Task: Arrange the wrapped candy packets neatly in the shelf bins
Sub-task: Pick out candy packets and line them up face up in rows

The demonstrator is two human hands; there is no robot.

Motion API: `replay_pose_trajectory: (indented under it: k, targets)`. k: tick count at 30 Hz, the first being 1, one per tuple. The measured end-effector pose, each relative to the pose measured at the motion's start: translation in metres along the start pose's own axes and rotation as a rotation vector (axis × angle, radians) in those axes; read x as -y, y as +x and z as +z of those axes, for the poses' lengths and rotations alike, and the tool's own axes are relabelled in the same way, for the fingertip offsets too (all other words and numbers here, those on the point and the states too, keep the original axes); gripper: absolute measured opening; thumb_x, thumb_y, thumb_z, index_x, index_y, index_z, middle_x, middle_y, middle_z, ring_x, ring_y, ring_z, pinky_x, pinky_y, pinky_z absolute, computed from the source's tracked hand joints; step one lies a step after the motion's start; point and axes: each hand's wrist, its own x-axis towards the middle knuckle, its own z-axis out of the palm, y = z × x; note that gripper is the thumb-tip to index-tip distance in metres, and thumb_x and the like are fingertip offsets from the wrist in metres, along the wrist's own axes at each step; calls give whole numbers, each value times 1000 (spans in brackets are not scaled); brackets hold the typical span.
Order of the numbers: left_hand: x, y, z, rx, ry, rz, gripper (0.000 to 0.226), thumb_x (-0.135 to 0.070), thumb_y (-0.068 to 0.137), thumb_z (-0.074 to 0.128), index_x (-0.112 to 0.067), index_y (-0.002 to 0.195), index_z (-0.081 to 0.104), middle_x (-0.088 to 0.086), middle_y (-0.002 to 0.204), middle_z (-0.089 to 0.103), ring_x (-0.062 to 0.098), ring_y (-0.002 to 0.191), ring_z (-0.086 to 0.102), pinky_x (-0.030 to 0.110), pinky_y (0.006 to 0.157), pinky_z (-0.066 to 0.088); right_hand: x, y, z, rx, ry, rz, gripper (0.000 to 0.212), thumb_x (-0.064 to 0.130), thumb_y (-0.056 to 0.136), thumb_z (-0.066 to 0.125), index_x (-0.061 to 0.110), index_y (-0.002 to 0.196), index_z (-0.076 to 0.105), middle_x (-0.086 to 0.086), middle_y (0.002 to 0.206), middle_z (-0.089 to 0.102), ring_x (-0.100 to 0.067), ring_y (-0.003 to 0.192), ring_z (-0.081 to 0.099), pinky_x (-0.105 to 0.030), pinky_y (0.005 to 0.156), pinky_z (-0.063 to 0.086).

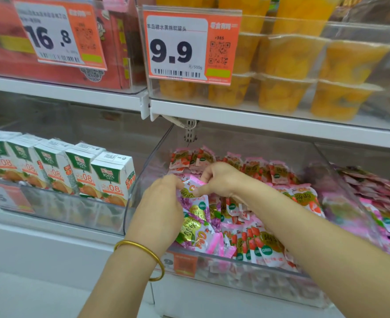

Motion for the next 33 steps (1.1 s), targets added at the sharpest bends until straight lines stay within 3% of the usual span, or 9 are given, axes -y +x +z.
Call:
replay_pose_trajectory:
  k: [3, 7, 9, 12, 14, 19, 23, 28, 33]
  targets:
    - [-1, -2, 0, 23, -76, -16, 37, 4, 88, 40, -16, 118, 46, 6, 125, 50, 22, 112, 49, 34, 88, 43, -6, -8, -8, 10, 77, 39, 32, 19, 79, 75, 15, 73, 44, 1, 66, 47, -11, 57, 41, -21, 49, 34]
    - [-3, -3, 1, 60, -129, -14, 36, 3, 89, 37, -16, 120, 41, 8, 125, 50, 24, 106, 51, 31, 79, 43, -13, -21, -23, 18, 89, 76, 30, 16, 80, 73, 16, 77, 44, -1, 70, 48, -15, 62, 44, -22, 49, 34]
    - [-5, -3, 3, 83, -139, -9, 36, 3, 90, 37, -16, 120, 41, 9, 125, 49, 23, 104, 52, 30, 76, 41, -19, -29, -34, -54, 146, 117, 25, 15, 82, 71, 14, 93, 49, 0, 78, 49, -13, 66, 50, -22, 49, 43]
    - [-7, -3, 4, 96, -134, -2, 35, 2, 90, 38, -16, 120, 41, 10, 124, 50, 23, 101, 52, 27, 75, 40, -29, -41, -49, -168, 292, 145, 47, 8, 86, 66, 9, 129, 47, 0, 87, 48, -19, 75, 59, -26, 63, 56]
    - [-9, -3, 5, 106, -130, 4, 35, 3, 90, 38, -15, 120, 42, 11, 120, 52, 25, 98, 53, 28, 74, 41, -34, -50, -56, -211, 288, 130, 53, 7, 88, 63, 9, 136, 43, -2, 99, 49, -20, 76, 61, -29, 69, 57]
    - [-15, -3, 9, 112, -102, 23, 37, 2, 91, 36, -13, 124, 43, 11, 126, 50, 24, 111, 51, 29, 86, 42, -44, -62, -61, -280, 261, 61, 48, 12, 90, 62, 13, 135, 46, -5, 107, 53, -14, 59, 54, -17, 48, 49]
    - [-21, -2, 10, 41, -147, 66, 33, -9, 95, 40, -13, 127, 46, 10, 121, 54, 19, 93, 52, 24, 77, 39, -46, -62, -56, -309, 356, 27, 49, 14, 87, 65, 6, 133, 49, -5, 95, 61, -15, 62, 54, -15, 46, 46]
    - [-34, -5, 10, 81, -470, 89, 41, -27, 89, 58, -20, 129, 46, -8, 110, 57, 7, 100, 53, 12, 75, 43, -35, -64, -49, -143, 605, -82, 19, 7, 84, 67, 12, 102, 67, 1, 67, 66, -13, 59, 54, -15, 44, 41]
    - [-42, -4, 13, 82, -594, 68, 44, -19, 82, 69, -24, 122, 49, -5, 109, 58, 13, 102, 58, 33, 88, 50, -29, -72, -44, -108, 813, -77, 13, 9, 83, 67, 11, 96, 67, -5, 76, 68, -13, 57, 59, -24, 53, 47]
